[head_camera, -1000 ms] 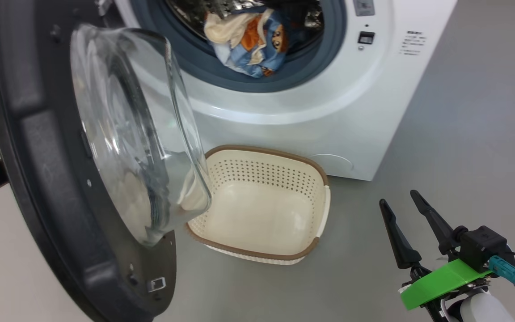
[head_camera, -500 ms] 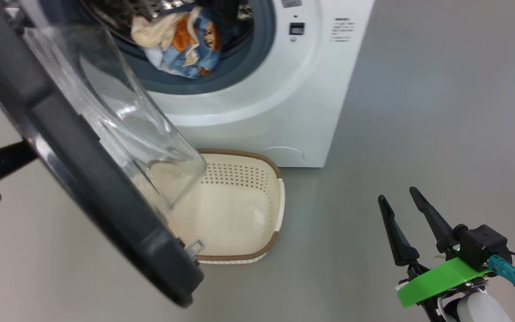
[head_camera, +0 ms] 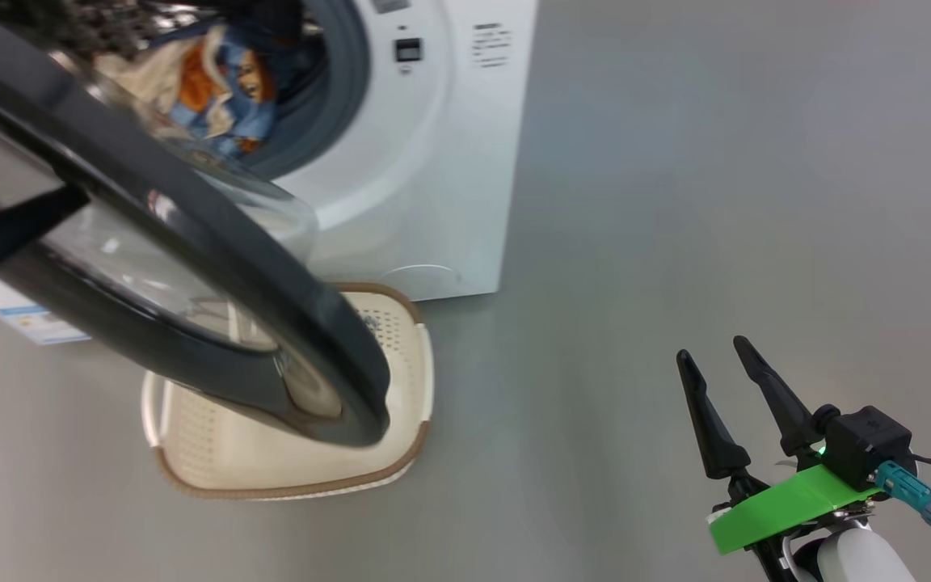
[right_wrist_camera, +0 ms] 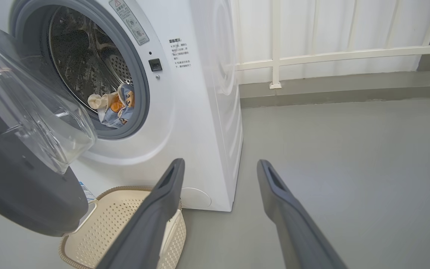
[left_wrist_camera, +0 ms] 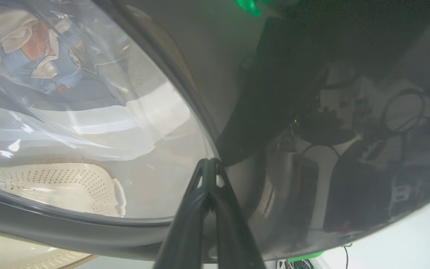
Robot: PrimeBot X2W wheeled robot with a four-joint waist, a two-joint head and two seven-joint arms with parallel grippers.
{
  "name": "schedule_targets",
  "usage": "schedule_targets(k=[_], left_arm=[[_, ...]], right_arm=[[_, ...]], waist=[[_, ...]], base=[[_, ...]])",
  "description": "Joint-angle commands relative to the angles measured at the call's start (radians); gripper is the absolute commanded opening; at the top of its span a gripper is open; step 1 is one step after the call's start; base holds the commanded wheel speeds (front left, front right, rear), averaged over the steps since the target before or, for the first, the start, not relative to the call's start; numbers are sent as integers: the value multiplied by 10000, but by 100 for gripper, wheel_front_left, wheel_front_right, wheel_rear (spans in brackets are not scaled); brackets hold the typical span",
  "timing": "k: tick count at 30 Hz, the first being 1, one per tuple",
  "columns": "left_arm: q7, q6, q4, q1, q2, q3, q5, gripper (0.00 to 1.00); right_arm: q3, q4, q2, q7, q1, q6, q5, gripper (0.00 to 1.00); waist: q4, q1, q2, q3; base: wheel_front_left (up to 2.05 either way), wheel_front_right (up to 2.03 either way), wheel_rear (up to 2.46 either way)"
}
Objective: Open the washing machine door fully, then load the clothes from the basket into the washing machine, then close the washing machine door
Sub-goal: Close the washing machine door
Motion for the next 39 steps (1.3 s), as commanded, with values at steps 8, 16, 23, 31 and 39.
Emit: schedule_targets(k=[8,16,23,31,39], left_arm=[[-800,-44,91,-1058,355,317,129,0],[-1174,-44,114,-717,449,112,15,0],[-1851,-44,93,192,546,258,25,0],[-2723,-44,-158,1667,633,193,192,0],[-4083,-44,-511,3087,632,-126,384,22]], right_arm=[[161,-285,151,-49,41,16,-80,100],[49,-287,159,-49,74,16,-106,100],[90,-243,113,-49,55,16,-100,100],[56,-250,26,-49,140,16,-74,100],[15,-269,-84,-49,243,16,-44,100]], waist=[[-782,0,0,116],[-657,0,0,8],[-411,0,0,-176],[-229,0,0,-339],[-126,0,0,-476]], base=[[0,0,0],[0,0,0],[0,0,0],[0,0,0],[0,0,0]])
